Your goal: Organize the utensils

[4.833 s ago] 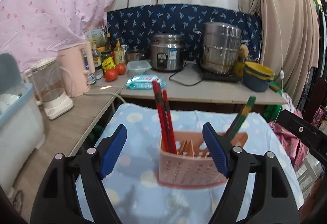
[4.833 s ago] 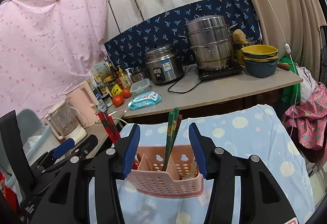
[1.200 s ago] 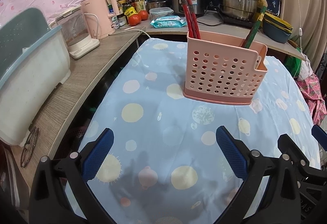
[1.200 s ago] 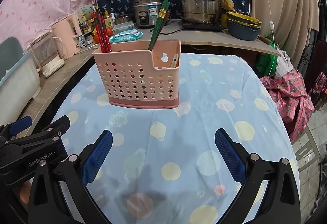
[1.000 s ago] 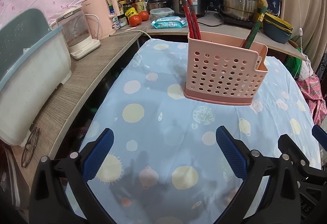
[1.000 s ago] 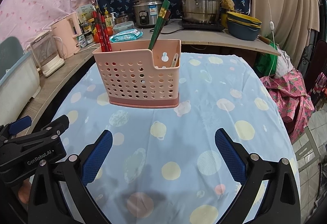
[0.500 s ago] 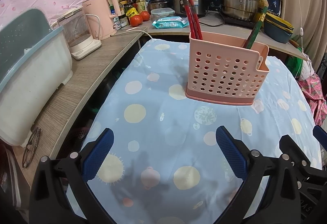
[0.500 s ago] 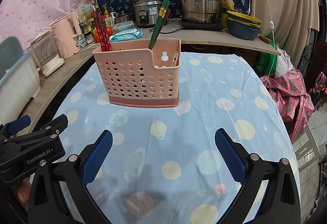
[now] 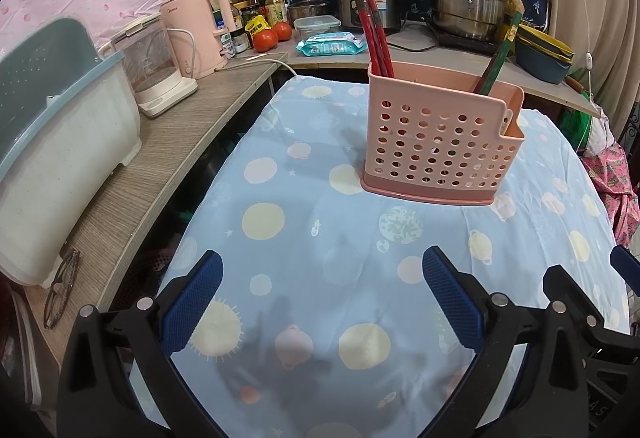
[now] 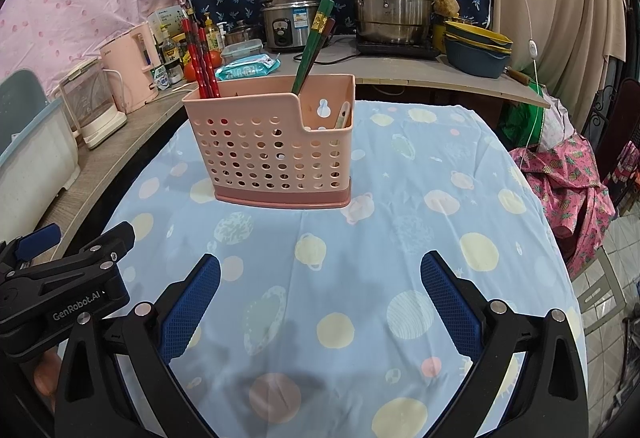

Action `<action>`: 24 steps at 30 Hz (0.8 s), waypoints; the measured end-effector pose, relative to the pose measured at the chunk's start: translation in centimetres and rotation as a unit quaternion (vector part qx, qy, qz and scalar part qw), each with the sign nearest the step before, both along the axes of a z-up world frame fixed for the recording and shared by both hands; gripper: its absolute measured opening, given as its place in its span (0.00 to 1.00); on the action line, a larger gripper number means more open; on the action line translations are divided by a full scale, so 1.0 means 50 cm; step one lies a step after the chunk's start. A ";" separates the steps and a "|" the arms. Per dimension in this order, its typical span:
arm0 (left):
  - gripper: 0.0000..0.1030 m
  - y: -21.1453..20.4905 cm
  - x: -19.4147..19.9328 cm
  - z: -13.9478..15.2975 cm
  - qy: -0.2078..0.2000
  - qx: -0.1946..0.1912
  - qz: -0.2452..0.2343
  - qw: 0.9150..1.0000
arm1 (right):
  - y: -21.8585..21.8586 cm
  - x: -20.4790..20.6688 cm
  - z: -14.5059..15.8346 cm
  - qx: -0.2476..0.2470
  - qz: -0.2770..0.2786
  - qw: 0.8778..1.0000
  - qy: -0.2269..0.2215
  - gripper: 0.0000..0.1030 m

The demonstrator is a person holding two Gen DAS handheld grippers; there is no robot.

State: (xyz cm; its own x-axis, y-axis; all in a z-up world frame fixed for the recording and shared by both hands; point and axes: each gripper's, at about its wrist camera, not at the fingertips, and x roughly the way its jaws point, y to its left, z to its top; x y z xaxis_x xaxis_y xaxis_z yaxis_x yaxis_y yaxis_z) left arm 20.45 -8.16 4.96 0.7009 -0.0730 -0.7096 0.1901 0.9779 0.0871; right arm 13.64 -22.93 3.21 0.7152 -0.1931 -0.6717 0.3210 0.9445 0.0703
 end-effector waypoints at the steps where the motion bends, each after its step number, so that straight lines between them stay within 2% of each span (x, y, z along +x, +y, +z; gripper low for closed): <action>1: 0.93 0.000 0.000 0.000 0.000 0.000 -0.001 1.000 | 0.000 0.000 0.000 0.000 0.000 1.000 0.000 0.94; 24: 0.93 -0.003 -0.002 -0.003 0.000 0.003 -0.001 1.000 | 0.000 -0.002 -0.001 -0.001 -0.002 1.000 0.003 0.94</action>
State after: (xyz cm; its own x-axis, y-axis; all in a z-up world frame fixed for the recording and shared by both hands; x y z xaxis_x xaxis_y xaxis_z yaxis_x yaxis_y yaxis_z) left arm 20.34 -8.32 4.81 0.7008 -0.0698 -0.7100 0.1911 0.9772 0.0925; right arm 13.52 -22.94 3.19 0.7109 -0.1965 -0.6753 0.3249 0.9433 0.0675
